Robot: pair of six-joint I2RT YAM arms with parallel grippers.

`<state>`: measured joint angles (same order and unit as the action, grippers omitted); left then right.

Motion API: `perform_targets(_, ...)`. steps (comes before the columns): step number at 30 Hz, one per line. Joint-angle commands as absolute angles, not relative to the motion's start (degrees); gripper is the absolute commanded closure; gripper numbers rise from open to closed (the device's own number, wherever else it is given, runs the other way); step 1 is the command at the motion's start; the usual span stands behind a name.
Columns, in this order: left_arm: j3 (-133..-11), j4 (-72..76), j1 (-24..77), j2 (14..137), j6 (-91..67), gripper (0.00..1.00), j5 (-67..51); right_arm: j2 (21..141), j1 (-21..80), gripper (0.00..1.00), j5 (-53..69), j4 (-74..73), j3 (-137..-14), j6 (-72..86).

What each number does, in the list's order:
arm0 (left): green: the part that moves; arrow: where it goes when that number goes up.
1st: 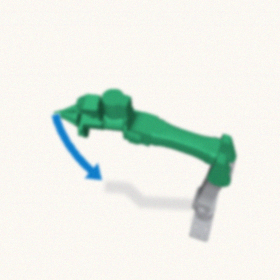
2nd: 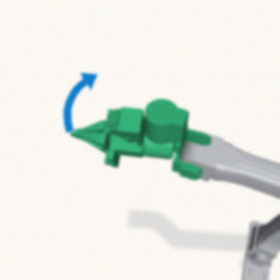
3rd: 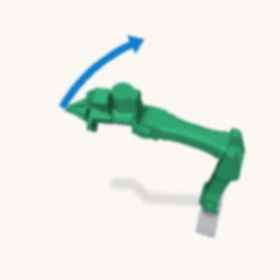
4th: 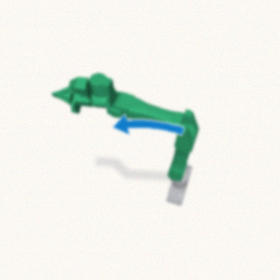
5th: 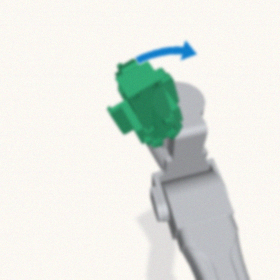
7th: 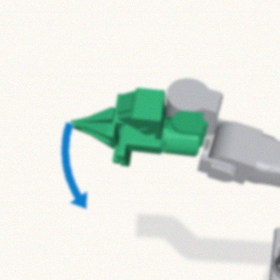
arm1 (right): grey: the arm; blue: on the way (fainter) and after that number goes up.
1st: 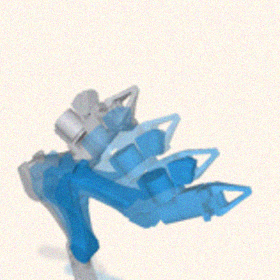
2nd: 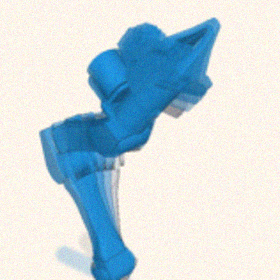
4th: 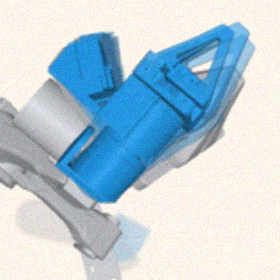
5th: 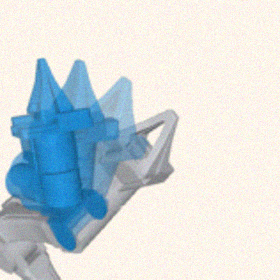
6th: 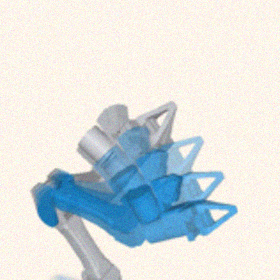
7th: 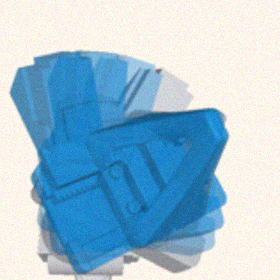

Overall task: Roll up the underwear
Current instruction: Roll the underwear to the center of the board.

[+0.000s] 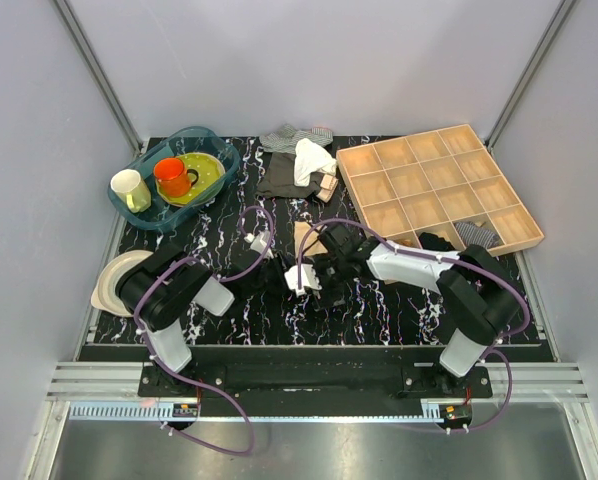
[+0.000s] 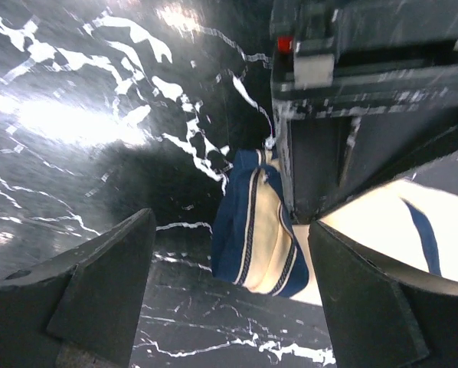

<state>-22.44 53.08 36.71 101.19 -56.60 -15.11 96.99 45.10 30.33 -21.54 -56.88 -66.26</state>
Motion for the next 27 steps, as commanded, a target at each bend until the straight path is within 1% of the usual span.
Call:
perform_targets(1, -21.2, 46.6, 37.4, 104.0, -55.5, 0.65, -13.5, 96.9, 46.1, 0.12, 24.1, -13.3, -53.4, -67.2)
perform_targets(3, -21.1, 46.8, 37.4, 104.0, -55.7, 0.65, -13.6, 97.1, 46.1, 0.13, 22.2, -12.2, -52.2, -66.6)
perform_targets(7, -21.2, 47.3, 37.4, 104.0, -56.2, 0.65, -13.8, 98.1, 46.1, 0.19, 20.7, -10.0, -51.1, -65.8)
perform_targets(8, -21.2, 47.8, 37.4, 104.0, -56.3, 0.65, -14.0, 98.2, 46.1, 0.26, 20.8, -9.8, -51.0, -65.6)
perform_targets(10, -21.0, 48.2, 37.4, 103.5, -56.8, 0.65, -14.0, 98.8, 46.2, 0.37, 20.7, -9.3, -50.9, -64.9)
perform_targets(11, -21.0, 48.5, 37.4, 103.4, -57.0, 0.65, -14.1, 99.1, 46.2, 0.47, 20.5, -9.5, -50.8, -64.7)
perform_targets(15, -20.7, 47.6, 37.4, 100.6, -57.0, 0.64, -13.1, 99.5, 46.3, 0.64, 19.4, -9.6, -50.0, -64.8)
perform_targets(17, -20.7, 46.8, 37.4, 98.4, -56.7, 0.64, -12.8, 99.4, 46.3, 0.69, 19.2, -9.9, -49.6, -64.8)
perform_targets(18, -20.7, 46.4, 37.4, 97.5, -56.3, 0.63, -12.3, 99.5, 46.2, 0.73, 19.0, -10.4, -49.5, -64.7)
perform_targets(22, -18.6, 44.2, 37.3, 89.7, -53.1, 0.6, -8.9, 98.5, 46.0, 0.84, 20.7, -14.3, -50.7, -64.8)
perform_targets(24, -16.7, 41.1, 37.3, 81.9, -48.6, 0.58, -5.8, 98.1, 45.0, 0.86, 22.5, -18.7, -52.7, -64.3)
perform_targets(25, -16.2, 39.8, 37.4, 79.1, -46.7, 0.57, -4.8, 98.0, 44.5, 0.86, 25.7, -20.9, -53.8, -64.2)
perform_targets(26, -15.3, 36.5, 37.3, 73.0, -44.8, 0.56, -3.7, 98.1, 43.3, 0.86, 27.2, -23.1, -56.1, -64.2)
perform_targets(27, -14.7, 35.4, 37.3, 70.1, -40.6, 0.55, -2.6, 98.3, 42.6, 0.87, 28.6, -26.9, -57.3, -63.5)
